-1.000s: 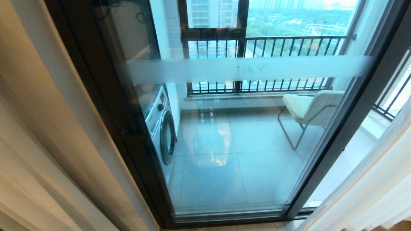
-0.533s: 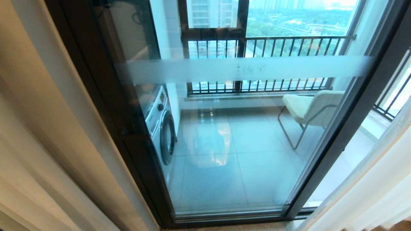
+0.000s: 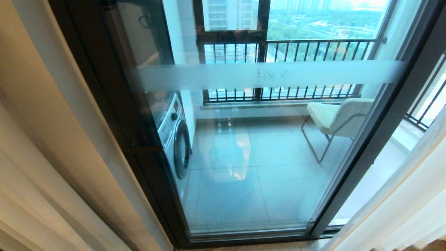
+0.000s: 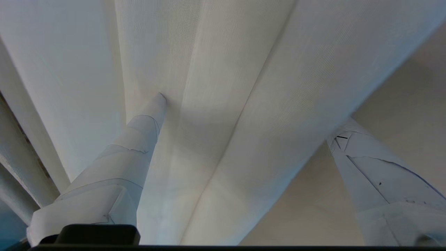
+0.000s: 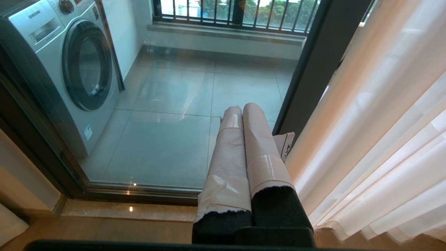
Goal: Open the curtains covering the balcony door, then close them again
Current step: Close the inner curtains on both sides
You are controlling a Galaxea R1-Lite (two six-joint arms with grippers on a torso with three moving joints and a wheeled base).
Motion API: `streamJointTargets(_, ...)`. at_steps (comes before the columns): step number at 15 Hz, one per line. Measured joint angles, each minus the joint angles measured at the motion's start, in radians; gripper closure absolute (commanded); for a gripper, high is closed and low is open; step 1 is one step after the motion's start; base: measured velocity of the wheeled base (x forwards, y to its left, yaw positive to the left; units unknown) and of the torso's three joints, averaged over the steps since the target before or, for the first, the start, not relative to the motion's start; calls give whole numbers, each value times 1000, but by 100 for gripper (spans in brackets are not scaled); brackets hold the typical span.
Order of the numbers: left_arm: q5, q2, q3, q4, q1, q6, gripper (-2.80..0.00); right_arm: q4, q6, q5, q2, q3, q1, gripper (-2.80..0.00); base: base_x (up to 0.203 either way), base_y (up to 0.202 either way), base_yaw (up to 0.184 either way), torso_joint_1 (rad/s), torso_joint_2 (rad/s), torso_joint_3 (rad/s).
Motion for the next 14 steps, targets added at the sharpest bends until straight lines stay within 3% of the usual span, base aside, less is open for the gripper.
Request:
streamJointTargets(7,64,3,-1,-4,24,106,-280,0,0,0,0,0,0,0,0,0,0,0,0,0)
streamJointTargets(14,64,-2,-1,-4,53,115,-280,0,0,0,0,0,0,0,0,0,0,0,0,0)
